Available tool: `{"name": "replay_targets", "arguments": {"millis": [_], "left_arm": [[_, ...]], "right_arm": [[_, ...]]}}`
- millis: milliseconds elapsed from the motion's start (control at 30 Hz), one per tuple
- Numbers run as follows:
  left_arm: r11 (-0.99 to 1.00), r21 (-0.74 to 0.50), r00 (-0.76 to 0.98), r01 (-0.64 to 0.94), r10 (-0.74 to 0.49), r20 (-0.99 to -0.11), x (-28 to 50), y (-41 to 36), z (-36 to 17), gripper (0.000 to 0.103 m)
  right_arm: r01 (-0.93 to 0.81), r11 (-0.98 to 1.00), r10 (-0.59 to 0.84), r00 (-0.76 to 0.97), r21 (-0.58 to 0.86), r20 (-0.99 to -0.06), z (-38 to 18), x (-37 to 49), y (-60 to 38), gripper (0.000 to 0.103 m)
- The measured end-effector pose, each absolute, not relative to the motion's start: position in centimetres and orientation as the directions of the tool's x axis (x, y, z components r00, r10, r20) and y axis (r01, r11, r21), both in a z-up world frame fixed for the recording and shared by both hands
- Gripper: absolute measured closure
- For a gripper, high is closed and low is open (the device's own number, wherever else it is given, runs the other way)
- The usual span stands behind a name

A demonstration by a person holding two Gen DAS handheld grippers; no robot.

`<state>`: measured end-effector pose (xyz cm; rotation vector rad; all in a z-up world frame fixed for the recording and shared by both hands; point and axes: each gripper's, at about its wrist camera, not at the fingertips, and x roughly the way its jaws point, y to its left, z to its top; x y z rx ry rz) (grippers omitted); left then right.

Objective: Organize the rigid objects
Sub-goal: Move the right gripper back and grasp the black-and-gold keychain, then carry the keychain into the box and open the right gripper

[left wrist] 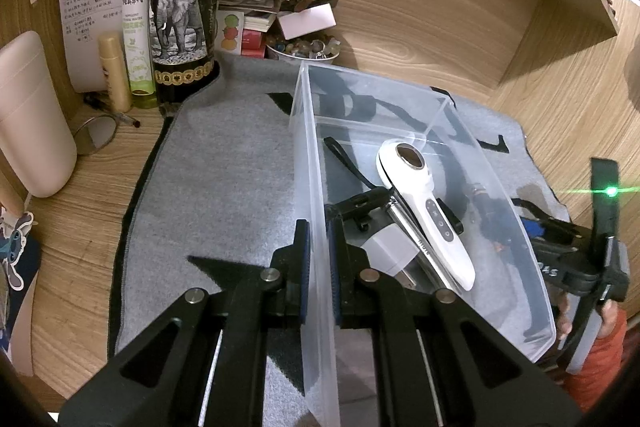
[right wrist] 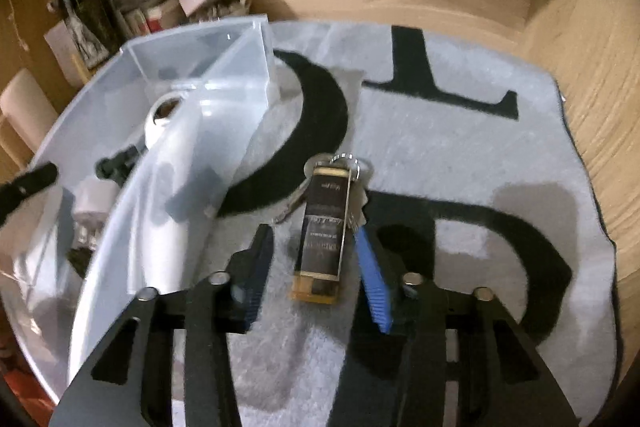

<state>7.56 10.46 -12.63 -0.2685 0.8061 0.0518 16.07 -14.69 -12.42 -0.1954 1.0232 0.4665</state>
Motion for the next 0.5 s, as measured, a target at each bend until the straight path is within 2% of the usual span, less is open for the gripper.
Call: {"name": "replay_targets", "arguments": {"millis": [167, 500], "left_arm": [[0.965, -0.218, 0.693, -0.147, -0.057, -0.719, 7.5, 10.5, -12.6, 0.094], [0.964, -0.222, 0.689, -0.147, -0.061, -0.722, 7.6, 10.6, -12.7, 0.094]], "right_arm": [[-0.45, 0.893, 0.261, 0.461, 0.03, -0.848, -12.7, 16.3, -14.7, 0.081], [-0.44, 0.897, 0.282, 0.499, 0.041, -0.819, -11.0, 15.8, -15.1, 0.081]]}}
